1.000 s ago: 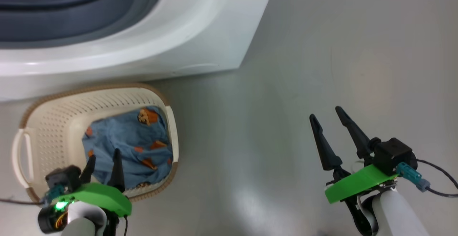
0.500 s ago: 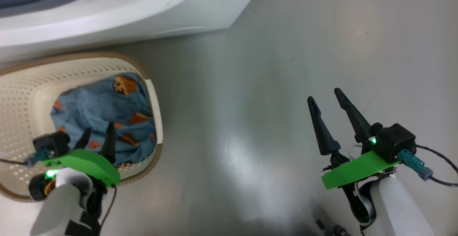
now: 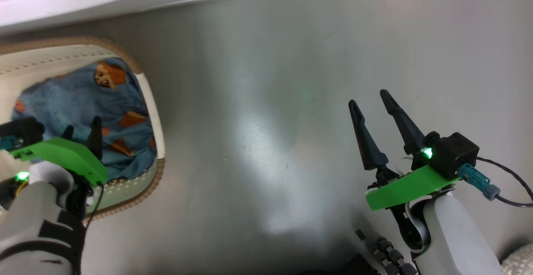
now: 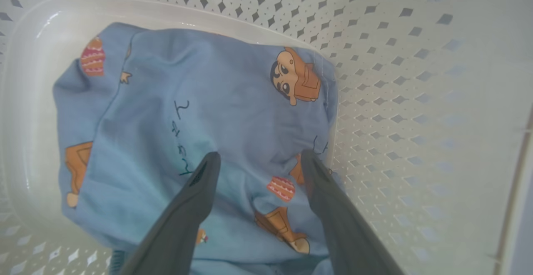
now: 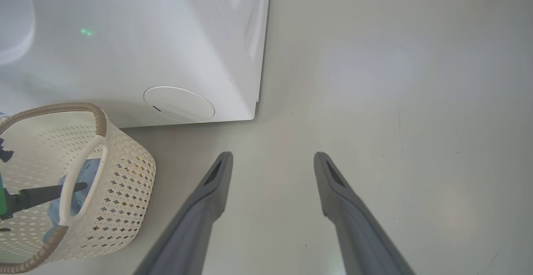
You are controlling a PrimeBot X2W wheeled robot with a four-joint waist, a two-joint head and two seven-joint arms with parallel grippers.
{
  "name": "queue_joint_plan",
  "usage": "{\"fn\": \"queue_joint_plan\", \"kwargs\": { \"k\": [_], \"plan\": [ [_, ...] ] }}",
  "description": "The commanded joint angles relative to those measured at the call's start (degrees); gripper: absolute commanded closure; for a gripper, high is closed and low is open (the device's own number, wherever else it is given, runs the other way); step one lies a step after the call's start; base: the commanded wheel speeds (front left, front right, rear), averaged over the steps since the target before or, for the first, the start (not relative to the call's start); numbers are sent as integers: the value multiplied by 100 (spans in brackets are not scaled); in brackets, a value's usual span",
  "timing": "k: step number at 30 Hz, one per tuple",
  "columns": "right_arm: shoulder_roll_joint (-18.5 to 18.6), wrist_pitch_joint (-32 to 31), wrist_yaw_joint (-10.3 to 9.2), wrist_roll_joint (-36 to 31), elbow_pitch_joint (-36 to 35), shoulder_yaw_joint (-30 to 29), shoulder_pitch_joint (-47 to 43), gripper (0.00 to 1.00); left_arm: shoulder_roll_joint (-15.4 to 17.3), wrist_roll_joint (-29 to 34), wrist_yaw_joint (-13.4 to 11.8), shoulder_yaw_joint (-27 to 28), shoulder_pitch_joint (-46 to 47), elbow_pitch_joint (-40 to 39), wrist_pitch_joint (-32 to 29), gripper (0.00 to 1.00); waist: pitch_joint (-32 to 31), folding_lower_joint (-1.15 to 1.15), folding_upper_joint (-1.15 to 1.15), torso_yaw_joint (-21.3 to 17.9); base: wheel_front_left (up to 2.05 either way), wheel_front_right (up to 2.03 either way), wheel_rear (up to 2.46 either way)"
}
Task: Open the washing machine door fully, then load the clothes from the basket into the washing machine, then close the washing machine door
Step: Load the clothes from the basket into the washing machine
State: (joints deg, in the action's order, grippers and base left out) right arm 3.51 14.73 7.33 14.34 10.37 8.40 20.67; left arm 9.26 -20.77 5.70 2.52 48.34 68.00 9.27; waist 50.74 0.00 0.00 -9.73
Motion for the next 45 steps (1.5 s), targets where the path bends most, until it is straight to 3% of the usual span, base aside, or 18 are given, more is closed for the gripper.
{"fn": "queue_joint_plan", "kwargs": {
  "k": [1, 13, 27, 29, 36, 45],
  "plan": [
    [-46, 27, 16, 113, -72, 134, -94, 0, 276, -63, -74, 133, -87, 57, -73, 0, 154, 0, 0, -145, 0, 0, 0],
    [-62, 27, 16, 359, -61, 250, -91, 0, 593, -108, -552, 122, 369, 391, -728, 0, 321, 0, 0, -384, 0, 0, 0],
    [-63, 27, 16, 410, -172, 217, -115, 0, 663, -69, -833, -49, 466, 507, -1088, 0, 411, 0, 0, -513, 0, 0, 0],
    [-63, 27, 16, 401, -182, 193, -122, 0, 649, -78, -816, -65, 460, 511, -1053, 100, 403, 0, 0, -517, 0, 0, 0],
    [-63, 27, 16, 384, -221, 104, -88, 0, 541, -135, -734, -92, 384, 503, -650, 100, 234, 0, 0, -396, 0, 0, 0],
    [-63, 27, 16, 240, -209, 16, -43, 0, 398, -182, -452, -158, 51, 483, 156, 100, -290, 0, 0, -121, 0, 0, 0]
  ]
}}
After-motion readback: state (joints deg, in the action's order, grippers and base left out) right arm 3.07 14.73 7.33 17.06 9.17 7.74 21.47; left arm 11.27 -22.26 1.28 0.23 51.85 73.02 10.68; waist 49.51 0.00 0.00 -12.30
